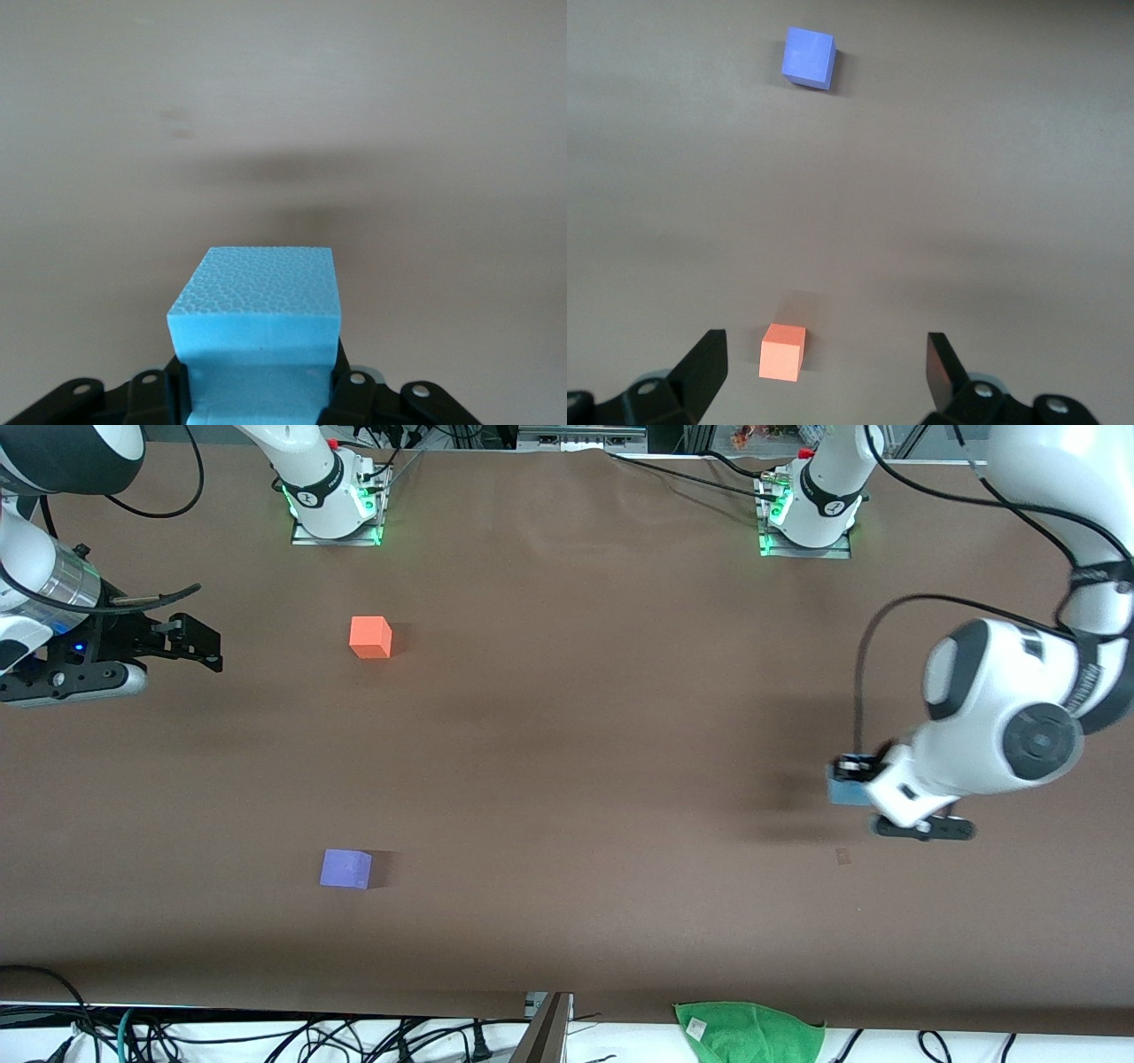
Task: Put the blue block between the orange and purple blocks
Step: 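Close the left gripper on the light-blue block and lift it, then carry the blue block to the table middle and release it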
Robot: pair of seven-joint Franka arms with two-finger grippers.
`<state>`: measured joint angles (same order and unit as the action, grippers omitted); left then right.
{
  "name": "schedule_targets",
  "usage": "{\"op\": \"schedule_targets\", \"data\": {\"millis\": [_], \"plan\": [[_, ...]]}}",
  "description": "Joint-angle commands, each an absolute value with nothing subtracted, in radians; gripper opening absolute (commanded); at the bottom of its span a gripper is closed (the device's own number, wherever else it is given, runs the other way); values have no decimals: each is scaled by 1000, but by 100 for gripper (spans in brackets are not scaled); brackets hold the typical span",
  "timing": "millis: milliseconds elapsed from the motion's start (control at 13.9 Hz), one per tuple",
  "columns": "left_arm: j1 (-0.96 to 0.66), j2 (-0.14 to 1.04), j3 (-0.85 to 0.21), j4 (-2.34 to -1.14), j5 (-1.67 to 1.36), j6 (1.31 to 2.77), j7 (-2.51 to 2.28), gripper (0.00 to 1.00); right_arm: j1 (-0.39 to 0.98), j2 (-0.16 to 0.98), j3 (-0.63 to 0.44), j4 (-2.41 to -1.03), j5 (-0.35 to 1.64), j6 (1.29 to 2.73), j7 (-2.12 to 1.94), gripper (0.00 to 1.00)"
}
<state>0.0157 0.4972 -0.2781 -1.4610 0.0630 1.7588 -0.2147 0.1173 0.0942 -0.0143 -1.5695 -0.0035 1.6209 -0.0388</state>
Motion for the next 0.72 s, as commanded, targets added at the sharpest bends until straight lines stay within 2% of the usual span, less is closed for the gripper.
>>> {"op": "schedule_targets", "data": {"millis": [0,360,649], "plan": [[-150,578,-272,-1413,-4,1761,-291,13,112,87,-11,-1572,-8,1623,-35,100],[-369,699,-264,-1414,8,1959,-448,13,112,89,-11,-1569,-9,1624,-37,100],[-394,771,-258,-1424,9,2031,-466,14,112,89,-9,-1569,-9,1628,-37,100]]}}
